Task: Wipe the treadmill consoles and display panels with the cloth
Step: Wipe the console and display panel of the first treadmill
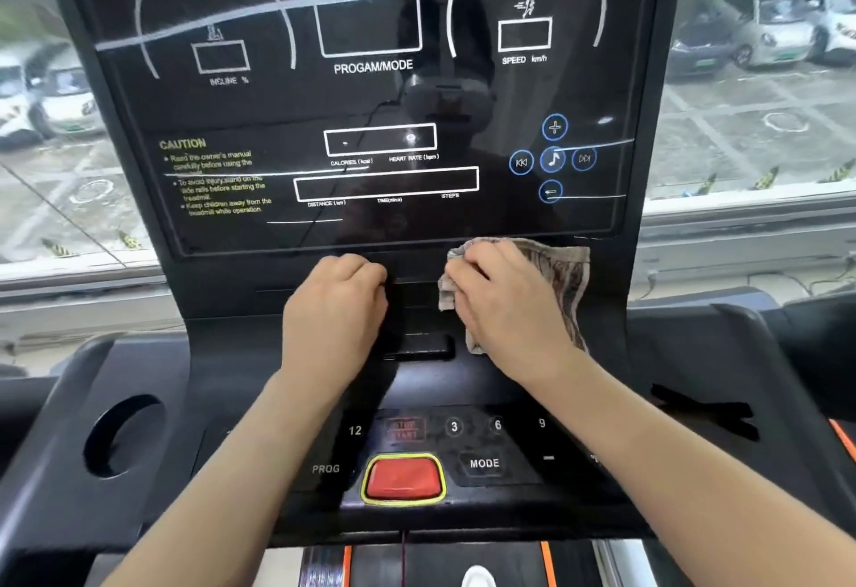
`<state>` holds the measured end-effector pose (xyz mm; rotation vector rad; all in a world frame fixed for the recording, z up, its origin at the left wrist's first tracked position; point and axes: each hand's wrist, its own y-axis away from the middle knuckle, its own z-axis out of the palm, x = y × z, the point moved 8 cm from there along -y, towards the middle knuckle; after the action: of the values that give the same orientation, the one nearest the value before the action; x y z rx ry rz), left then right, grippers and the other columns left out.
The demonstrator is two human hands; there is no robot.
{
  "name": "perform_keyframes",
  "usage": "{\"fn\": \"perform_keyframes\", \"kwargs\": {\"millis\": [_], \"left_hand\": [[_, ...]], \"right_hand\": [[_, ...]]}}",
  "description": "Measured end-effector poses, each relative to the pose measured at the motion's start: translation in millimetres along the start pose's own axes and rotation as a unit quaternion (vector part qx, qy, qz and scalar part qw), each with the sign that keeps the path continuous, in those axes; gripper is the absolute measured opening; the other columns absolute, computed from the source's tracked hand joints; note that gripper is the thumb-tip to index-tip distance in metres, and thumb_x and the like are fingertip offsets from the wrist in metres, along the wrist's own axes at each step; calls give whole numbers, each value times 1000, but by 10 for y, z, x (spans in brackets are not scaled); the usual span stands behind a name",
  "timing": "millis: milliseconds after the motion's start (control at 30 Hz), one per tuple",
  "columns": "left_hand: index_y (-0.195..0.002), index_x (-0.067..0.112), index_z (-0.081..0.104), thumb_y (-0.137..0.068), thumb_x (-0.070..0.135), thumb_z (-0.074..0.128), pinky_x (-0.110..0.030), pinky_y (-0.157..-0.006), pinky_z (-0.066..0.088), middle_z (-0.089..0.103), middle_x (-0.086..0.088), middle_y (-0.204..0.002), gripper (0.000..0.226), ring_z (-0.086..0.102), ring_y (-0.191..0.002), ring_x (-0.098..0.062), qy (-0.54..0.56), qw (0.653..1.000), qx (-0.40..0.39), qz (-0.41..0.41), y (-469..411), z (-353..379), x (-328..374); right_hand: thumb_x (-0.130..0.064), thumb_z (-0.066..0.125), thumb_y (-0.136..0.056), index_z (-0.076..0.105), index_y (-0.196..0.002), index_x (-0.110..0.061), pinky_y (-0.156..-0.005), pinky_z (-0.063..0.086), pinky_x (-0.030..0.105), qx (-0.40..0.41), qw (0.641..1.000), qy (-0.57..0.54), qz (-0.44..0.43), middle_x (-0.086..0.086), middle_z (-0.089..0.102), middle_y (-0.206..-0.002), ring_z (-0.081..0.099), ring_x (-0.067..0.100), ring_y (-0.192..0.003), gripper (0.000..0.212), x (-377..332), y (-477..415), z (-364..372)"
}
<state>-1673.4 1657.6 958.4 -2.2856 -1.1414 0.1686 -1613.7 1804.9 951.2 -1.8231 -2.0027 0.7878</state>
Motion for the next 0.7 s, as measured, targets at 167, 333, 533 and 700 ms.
{"fn": "perform_keyframes", "kwargs": {"millis": [167,333,533,700], "left_hand": [[-82,18,66,-79,10,62,-33,-55,49,61,4,-82,9,55,-77,-20,20,997,0,72,-80,168,527],[-86,19,67,-80,15,67,-33,-58,49,63,6,-82,7,54,-78,-21,11,1000,4,4,66,-47,-315],[-78,14,64,-75,11,65,-36,-58,47,60,0,-77,4,53,-74,-24,22,999,3,41,18,-39,-184],[-78,13,64,-82,14,58,-34,-56,45,59,-1,-76,7,52,-70,-22,91,984,29,151,22,21,-415]], "right_hand": [[-12,64,-84,70,-101,-9,-83,46,35,2,1000,2,-1,7,63,-99,57,30,-92,18,251,127,-123],[-11,59,-79,71,-95,-9,-81,38,29,49,993,21,102,6,64,-98,51,27,-88,20,548,290,-293],[-10,62,-81,69,-99,-6,-81,44,36,18,999,1,34,9,62,-97,53,30,-88,20,-36,-16,-3],[-6,66,-82,70,-101,-4,-81,44,35,5,1000,12,26,11,63,-98,54,30,-88,19,-767,-312,314]]}}
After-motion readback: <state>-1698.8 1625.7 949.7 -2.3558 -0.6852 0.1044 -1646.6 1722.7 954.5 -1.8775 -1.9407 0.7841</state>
